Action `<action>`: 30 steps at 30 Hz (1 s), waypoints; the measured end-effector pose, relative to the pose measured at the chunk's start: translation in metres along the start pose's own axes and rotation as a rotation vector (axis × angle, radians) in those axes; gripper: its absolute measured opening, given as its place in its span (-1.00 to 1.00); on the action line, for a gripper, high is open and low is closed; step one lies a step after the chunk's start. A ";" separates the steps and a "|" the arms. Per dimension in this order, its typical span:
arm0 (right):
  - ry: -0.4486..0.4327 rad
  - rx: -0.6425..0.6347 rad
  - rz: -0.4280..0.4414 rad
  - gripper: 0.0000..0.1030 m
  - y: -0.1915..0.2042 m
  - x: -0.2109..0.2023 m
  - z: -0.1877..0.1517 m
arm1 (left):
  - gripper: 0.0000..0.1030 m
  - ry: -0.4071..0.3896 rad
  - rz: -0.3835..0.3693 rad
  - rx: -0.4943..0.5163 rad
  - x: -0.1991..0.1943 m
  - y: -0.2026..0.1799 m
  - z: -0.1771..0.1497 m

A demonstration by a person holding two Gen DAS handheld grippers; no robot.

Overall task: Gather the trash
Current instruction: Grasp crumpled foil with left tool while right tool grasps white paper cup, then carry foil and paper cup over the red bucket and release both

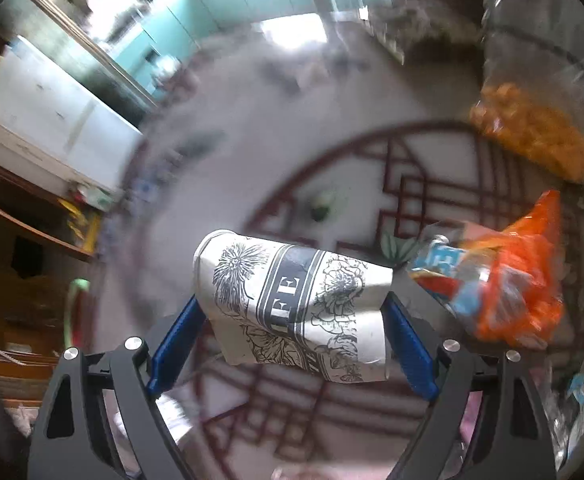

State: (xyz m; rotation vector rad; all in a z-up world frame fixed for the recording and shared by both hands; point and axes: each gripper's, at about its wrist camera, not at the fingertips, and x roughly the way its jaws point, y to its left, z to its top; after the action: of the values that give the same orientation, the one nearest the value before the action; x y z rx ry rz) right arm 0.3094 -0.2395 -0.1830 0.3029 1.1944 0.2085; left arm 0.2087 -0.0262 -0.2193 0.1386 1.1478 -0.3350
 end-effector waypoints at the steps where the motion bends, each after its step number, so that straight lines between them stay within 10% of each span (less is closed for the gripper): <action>1: -0.018 -0.008 0.005 0.64 0.001 -0.009 -0.005 | 0.90 0.008 -0.007 0.006 0.007 -0.001 0.002; 4: -0.068 -0.032 -0.010 0.65 0.006 -0.034 -0.023 | 0.82 0.038 -0.013 0.011 0.022 -0.004 0.004; 8: -0.121 -0.040 -0.033 0.65 0.015 -0.052 -0.047 | -0.10 0.038 -0.021 0.030 0.026 -0.007 0.001; 30: -0.353 -0.207 -0.090 0.66 0.142 -0.128 -0.118 | -0.10 -0.245 0.098 -0.252 -0.152 0.061 -0.035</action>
State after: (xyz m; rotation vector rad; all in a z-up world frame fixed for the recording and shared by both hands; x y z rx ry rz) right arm 0.1535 -0.1322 -0.0622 0.0983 0.8274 0.1896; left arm 0.1427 0.0701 -0.0995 -0.0666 0.9273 -0.1139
